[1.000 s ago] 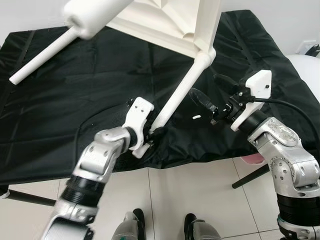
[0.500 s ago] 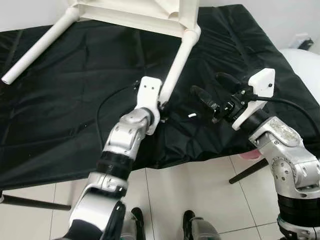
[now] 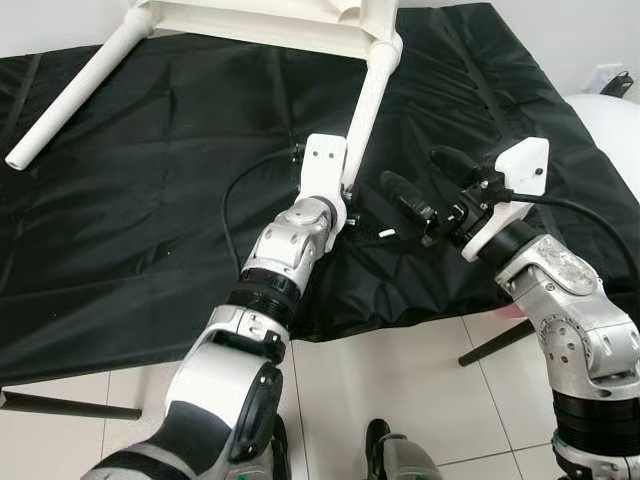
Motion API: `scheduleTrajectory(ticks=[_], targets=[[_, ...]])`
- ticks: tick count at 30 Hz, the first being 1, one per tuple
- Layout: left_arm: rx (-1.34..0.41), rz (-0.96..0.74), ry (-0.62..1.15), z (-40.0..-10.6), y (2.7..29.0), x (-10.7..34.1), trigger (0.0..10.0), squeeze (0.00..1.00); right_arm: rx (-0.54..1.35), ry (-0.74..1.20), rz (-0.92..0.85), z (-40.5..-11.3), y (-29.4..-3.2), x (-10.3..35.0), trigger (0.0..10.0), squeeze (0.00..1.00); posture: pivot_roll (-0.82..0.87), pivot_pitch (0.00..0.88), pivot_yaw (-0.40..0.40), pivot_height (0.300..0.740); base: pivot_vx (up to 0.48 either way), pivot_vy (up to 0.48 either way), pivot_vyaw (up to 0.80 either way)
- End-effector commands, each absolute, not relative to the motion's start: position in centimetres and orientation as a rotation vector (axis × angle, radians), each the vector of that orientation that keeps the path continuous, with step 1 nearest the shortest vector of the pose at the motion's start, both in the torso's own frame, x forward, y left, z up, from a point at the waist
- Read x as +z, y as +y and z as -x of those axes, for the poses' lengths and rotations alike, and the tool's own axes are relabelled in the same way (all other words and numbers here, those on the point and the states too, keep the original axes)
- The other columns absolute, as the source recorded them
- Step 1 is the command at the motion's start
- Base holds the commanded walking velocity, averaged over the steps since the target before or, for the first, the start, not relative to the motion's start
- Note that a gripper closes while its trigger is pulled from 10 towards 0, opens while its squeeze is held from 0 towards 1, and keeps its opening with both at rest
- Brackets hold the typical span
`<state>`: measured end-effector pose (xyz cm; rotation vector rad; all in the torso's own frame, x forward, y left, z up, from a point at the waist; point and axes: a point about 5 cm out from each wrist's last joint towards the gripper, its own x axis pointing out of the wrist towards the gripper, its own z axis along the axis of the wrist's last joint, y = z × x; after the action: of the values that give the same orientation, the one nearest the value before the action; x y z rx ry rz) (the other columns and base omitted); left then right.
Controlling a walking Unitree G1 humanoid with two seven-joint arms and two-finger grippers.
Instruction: Building children table
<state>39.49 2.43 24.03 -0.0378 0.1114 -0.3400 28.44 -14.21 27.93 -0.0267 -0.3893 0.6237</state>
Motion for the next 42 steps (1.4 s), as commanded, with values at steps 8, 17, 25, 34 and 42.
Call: scheduleTrajectory(ticks=[8, 17, 25, 34, 42], targets=[[-0.177, 0.082, -0.031, -40.1, 1.8, 27.0, 0.0, 0.00, 0.626, -0.401, 0.016, -27.8, -13.9, 27.9, 10.0, 0.00, -0.12, 0.293, 0.041, 0.740, 0.000, 0.000, 0.00], [-0.292, 0.077, -0.044, -39.9, 0.6, 27.9, 10.0, 1.00, 0.613, -0.404, 0.002, -27.6, -13.7, 27.7, 10.0, 0.00, -0.10, 0.294, 0.056, 0.740, 0.000, 0.000, 0.00], [-0.363, 0.050, -0.084, -39.8, 0.4, 28.7, 10.0, 0.00, 0.615, -0.403, -0.006, -27.6, -13.5, 27.5, 10.0, 0.00, -0.09, 0.292, 0.061, 0.740, 0.000, 0.000, 0.00], [-0.403, 0.018, -0.177, -38.9, 3.9, 29.5, 10.0, 1.00, 0.630, -0.381, -0.014, -27.7, -13.5, 26.6, 10.0, 0.00, -0.08, 0.281, 0.060, 0.740, 0.000, 0.000, 0.00], [-0.336, -0.055, -0.209, -37.8, 8.1, 28.6, 10.0, 1.00, 0.638, -0.353, -0.012, -28.3, -13.8, 25.5, 10.0, 0.00, -0.06, 0.272, 0.047, 0.740, 0.000, 0.000, 0.00]])
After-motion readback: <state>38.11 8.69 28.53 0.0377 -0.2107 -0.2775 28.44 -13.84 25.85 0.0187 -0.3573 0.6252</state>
